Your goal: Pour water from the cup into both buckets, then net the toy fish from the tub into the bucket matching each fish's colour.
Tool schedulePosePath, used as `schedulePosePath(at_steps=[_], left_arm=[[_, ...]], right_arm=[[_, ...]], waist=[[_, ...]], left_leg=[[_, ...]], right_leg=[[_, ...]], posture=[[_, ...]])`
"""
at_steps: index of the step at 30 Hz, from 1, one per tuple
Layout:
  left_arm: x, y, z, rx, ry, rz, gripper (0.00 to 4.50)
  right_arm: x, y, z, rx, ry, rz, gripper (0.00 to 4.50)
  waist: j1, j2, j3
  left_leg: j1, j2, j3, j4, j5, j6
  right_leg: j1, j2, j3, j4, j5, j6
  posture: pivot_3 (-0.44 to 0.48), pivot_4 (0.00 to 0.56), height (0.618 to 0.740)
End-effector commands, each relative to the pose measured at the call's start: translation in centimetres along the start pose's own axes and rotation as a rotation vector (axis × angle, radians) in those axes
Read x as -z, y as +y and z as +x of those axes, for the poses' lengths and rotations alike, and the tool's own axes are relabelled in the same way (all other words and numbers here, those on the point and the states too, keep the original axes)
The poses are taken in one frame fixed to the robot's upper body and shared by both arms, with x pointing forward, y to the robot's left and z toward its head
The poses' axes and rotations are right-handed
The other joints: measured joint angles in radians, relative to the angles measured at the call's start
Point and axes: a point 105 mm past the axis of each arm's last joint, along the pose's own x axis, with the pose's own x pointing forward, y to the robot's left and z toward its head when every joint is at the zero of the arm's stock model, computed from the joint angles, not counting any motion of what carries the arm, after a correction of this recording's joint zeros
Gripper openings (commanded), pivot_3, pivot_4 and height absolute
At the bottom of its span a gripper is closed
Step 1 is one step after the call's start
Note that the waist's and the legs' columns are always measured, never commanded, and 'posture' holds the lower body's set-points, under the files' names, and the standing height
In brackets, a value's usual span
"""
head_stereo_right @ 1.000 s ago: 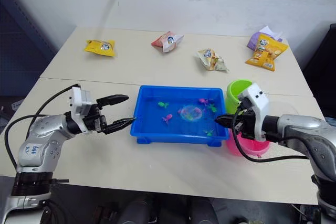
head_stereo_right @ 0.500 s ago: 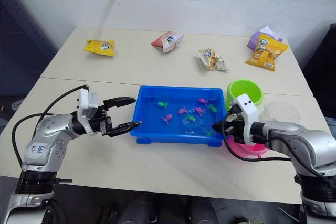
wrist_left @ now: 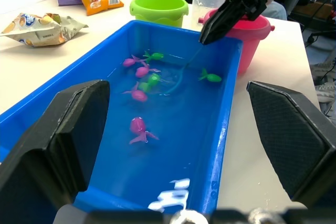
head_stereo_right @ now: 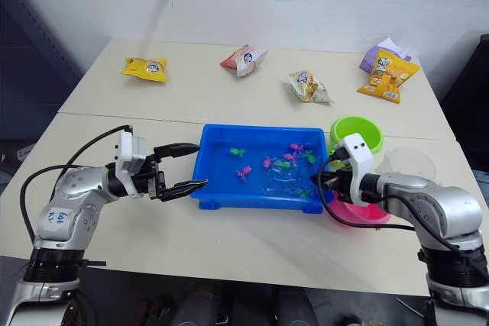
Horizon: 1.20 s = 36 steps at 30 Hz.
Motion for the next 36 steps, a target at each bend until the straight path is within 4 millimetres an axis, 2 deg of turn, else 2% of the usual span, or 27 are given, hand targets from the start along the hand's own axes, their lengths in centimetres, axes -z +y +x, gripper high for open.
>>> schedulePosePath(at_steps=[1,7,16,26,30,36], left_arm=[[-0.8,-0.2,0.2,0.014,-0.013,0.044,4.49],[-0.6,-0.2,0.2,0.015,-0.01,0.043,4.49],[-0.5,-0.1,0.2,0.016,-0.006,0.04,4.49],[-0.3,-0.1,0.3,0.013,-0.01,0.041,4.49],[-0.3,0.0,0.3,0.009,-0.011,0.043,4.49],[-0.2,0.0,0.3,0.003,-0.014,0.046,4.49]], right_arm=[[-1.4,-0.2,-0.2,0.033,-0.062,-0.048,0.0],[-1.7,-0.3,0.2,0.047,-0.085,-0.058,0.0],[-1.1,0.7,0.3,-0.01,-0.013,0.003,0.0],[-2.1,-0.5,1.0,0.079,-0.035,0.004,0.0],[-2.1,0.4,1.2,0.029,-0.012,0.03,0.0],[-2.4,-0.4,1.3,0.083,-0.027,0.025,0.0]], waist=[[0.0,0.0,0.0],[0.0,0.0,0.0],[-0.001,0.0,0.0],[-0.001,0.0,0.0],[-0.002,0.0,0.0],[-0.001,0.0,0.0]], left_leg=[[0.0,0.0,0.0,0.0,0.0,0.0],[0.0,0.0,0.0,0.0,0.0,0.0],[0.0,0.0,0.0,0.0,0.0,0.0],[0.0,0.0,0.0,-0.001,0.0,0.0],[0.0,0.0,0.0,-0.002,0.0,0.0],[0.0,0.0,0.0,-0.002,0.0,0.0]], right_leg=[[0.0,0.0,0.0,0.0,0.0,0.0],[0.0,0.0,0.0,0.0,0.0,0.0],[0.0,0.0,0.0,0.0,0.0,0.0],[0.0,0.0,0.0,0.0,0.0,0.0],[0.0,0.0,0.0,0.0,0.0,0.0],[-0.001,0.0,0.0,-0.001,0.0,0.0]], posture=[[0.0,0.15,0.74],[0.0,0.15,0.74],[0.0,0.15,0.74],[0.0,0.15,0.74],[0.0,0.15,0.74],[0.0,0.15,0.74]])
